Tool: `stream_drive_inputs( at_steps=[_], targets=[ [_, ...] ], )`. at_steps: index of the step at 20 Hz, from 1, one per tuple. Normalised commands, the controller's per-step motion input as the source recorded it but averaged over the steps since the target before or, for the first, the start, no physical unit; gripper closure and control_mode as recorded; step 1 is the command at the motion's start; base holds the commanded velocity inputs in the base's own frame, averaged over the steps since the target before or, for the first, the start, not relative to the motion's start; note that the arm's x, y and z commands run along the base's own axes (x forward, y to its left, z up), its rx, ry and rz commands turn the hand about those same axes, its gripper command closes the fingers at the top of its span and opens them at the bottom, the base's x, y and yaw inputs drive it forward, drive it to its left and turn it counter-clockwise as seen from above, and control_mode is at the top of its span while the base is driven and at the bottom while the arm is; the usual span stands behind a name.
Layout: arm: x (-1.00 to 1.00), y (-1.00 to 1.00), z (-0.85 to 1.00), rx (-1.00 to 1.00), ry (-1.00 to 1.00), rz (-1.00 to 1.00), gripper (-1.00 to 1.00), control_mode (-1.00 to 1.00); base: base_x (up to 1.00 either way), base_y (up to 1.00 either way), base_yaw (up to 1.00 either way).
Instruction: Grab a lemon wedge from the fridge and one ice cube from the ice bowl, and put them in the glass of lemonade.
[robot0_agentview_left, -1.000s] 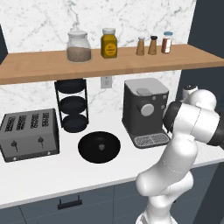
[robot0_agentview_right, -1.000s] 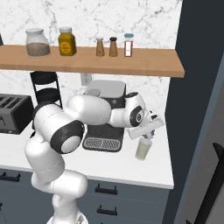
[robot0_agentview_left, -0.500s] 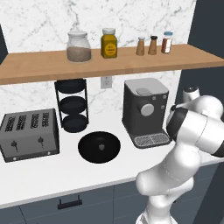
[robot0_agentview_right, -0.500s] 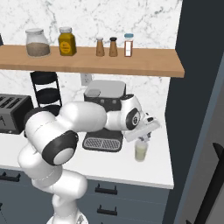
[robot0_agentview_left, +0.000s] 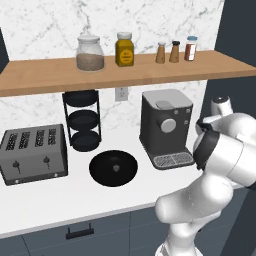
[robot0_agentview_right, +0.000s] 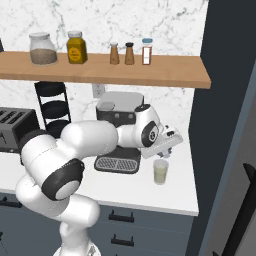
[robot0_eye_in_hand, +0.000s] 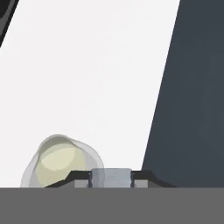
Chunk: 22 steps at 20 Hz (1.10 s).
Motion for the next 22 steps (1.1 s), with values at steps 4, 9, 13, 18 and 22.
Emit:
stream_drive_inputs(
  at_steps=[4,9,13,18,22],
  targets=[
    [0.0,0.12,-0.11,0.0,0.02,0.0,1.0,-1.0,0.0,0.0,0.0],
    [0.09,0.02,-0.53,0.0,0.05,0.0,1.0,-1.0,0.0,0.0,0.0],
    [0.0,0.0,-0.32,0.0,0.02,0.0,1.0,-1.0,0.0,0.0,0.0],
    [0.01,0.0,-0.15,0.0,0.0,0.0,1.0,-1.0,0.0,0.0,0.0],
    [-0.13,0.0,0.0,0.0,0.0,0.0,1.0,-1.0,0.0,0.0,0.0]
  ],
)
